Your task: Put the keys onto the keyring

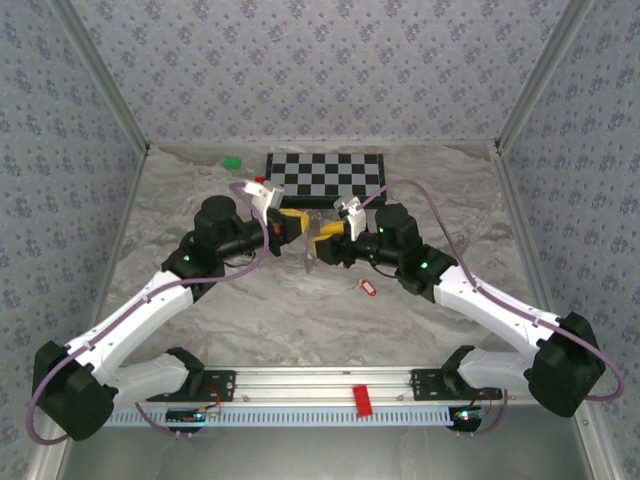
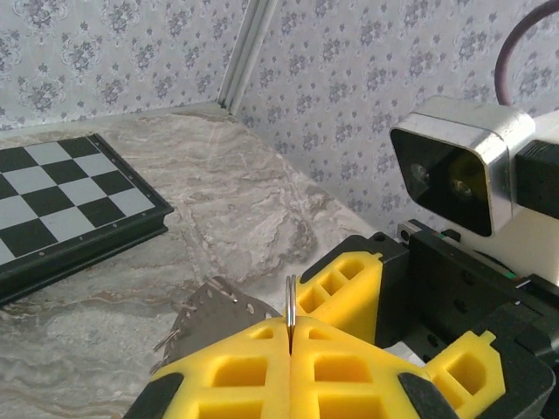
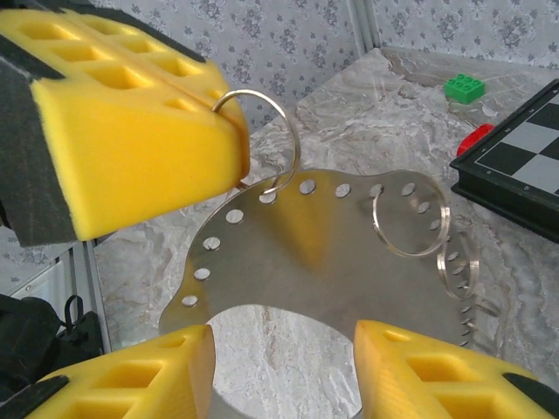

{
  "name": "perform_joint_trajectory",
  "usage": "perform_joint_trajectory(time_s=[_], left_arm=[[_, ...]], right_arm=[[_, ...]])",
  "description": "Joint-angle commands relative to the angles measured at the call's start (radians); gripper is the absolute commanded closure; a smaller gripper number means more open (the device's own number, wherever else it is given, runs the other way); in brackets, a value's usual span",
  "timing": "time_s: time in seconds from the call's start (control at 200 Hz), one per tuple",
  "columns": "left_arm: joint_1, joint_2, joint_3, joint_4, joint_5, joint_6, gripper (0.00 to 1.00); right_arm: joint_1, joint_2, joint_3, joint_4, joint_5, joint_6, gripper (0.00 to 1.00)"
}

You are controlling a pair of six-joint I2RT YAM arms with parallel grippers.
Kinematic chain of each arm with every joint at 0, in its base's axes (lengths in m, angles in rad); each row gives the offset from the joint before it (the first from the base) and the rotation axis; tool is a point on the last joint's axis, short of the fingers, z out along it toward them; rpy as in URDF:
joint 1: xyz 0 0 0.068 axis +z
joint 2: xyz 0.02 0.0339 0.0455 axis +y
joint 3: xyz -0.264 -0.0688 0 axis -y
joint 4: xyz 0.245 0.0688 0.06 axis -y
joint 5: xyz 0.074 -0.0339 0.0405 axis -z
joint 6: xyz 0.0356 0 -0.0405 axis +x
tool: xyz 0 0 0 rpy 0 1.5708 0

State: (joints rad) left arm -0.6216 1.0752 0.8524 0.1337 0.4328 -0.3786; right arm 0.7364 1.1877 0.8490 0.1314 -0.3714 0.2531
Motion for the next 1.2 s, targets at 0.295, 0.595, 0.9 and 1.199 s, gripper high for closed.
perform_joint_trajectory(time_s=[0.295,0.595,0.9,1.199], left_arm=[[0.006,-0.017,-0.055,0.248,-0.094,-0.269,1.0],[0.007,-0.028,-0.058,0.23,-0.093,-0.267,1.0],[0.006,-0.053,-0.081,0.253,-0.053,-0.244,1.0],[0.007,-0.064,-0.083,0.235,-0.024,-0.197,1.0]], right_arm=[[-0.044,-0.033,0.009,0.024,0.013,0.069,0.59],[-0.136,-0.005,0.013,0.163,-0.128,0.23,0.62],[-0.151,0.087,0.087,0.261,-0.226,0.316,0.66],[-0.152,0.152,0.111,0.374,-0.298,0.368,0.67]])
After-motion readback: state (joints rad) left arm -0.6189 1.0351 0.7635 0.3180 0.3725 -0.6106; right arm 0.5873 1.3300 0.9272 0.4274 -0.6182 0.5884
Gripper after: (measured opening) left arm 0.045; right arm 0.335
